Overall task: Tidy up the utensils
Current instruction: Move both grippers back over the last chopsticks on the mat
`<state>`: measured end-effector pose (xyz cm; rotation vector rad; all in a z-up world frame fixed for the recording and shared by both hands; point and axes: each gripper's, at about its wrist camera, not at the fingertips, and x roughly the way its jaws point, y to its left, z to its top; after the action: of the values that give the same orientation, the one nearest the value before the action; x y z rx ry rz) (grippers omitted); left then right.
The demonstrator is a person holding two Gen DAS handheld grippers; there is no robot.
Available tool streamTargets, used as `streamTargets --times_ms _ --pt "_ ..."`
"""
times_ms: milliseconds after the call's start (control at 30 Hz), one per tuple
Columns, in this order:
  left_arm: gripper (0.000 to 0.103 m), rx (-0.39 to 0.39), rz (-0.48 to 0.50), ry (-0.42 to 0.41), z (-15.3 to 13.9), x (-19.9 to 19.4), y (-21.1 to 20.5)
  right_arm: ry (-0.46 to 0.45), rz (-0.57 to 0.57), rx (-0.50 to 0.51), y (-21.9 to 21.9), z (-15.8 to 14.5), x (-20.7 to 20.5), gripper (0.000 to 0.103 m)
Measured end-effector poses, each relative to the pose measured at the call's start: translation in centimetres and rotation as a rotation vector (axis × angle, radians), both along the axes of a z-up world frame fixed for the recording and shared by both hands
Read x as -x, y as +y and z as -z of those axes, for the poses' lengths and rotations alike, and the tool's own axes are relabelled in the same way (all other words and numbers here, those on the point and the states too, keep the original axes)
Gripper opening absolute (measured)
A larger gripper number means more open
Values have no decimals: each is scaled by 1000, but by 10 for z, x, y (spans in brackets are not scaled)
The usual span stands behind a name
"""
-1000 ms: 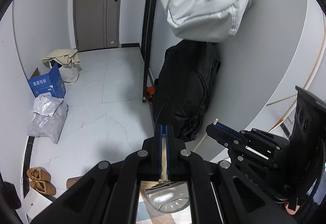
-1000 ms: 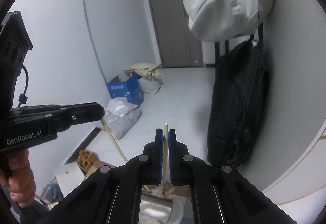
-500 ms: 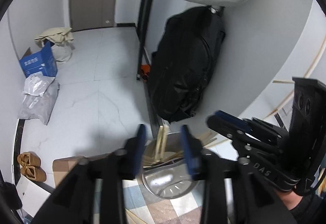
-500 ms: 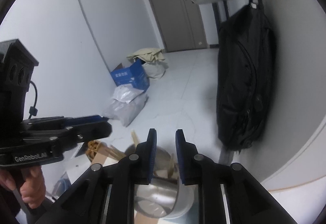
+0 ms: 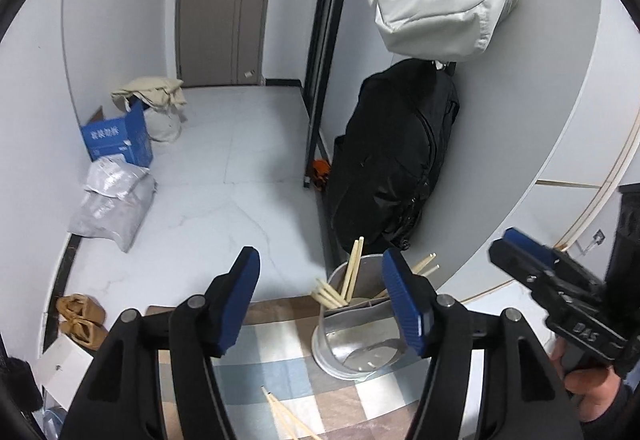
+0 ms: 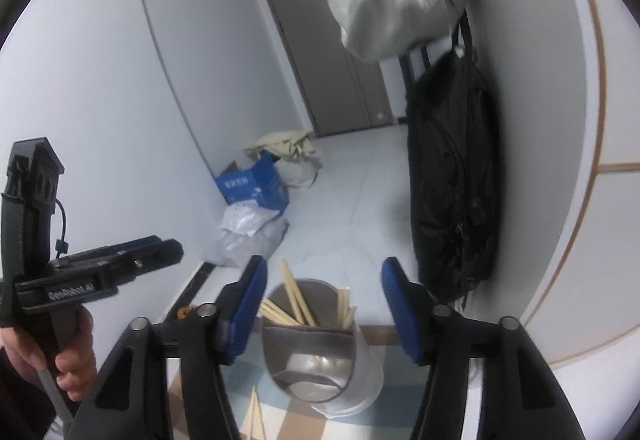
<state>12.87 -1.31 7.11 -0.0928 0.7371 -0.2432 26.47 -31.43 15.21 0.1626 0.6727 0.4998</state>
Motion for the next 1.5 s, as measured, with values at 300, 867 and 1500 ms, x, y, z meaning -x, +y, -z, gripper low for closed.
streamTargets --times_ms 300,867,1500 --pt "78 -8 -75 -91 -15 36 9 -112 -31 -20 10 -34 51 75" --pt "97 -28 -147 -192 6 89 26 -197 -67 -33 27 -13 130 95" --pt "100 -12 -213 -137 90 107 51 -88 -116 92 56 77 159 101"
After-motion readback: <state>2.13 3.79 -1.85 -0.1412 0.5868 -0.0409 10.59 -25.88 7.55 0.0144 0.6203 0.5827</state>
